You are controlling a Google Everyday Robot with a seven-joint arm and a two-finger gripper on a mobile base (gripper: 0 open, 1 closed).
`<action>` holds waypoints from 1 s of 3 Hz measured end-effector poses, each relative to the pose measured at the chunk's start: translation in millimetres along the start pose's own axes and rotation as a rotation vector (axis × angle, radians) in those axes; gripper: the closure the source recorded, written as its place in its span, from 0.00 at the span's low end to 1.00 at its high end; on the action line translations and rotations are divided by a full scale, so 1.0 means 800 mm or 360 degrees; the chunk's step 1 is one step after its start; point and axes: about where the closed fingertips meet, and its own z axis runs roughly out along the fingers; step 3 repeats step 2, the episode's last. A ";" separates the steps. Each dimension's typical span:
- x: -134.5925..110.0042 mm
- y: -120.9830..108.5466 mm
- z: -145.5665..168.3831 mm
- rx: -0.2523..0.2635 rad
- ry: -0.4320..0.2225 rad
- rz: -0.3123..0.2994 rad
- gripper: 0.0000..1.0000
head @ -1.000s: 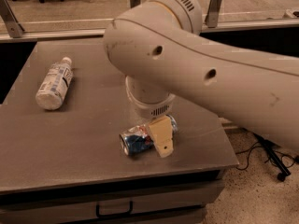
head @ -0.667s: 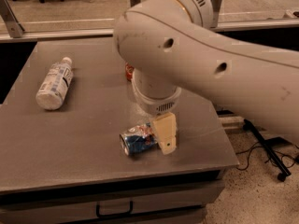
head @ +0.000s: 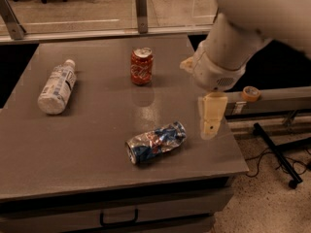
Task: Knock redbull can over
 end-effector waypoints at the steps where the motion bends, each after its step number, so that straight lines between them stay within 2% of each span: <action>1: 0.072 -0.014 -0.068 0.0136 -0.0119 0.0268 0.00; 2: 0.074 -0.025 -0.087 0.0193 -0.0137 0.0281 0.00; 3: 0.074 -0.025 -0.087 0.0193 -0.0137 0.0281 0.00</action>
Offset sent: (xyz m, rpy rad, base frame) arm 0.0108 -0.0599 0.0411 0.1181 -0.0283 -0.1423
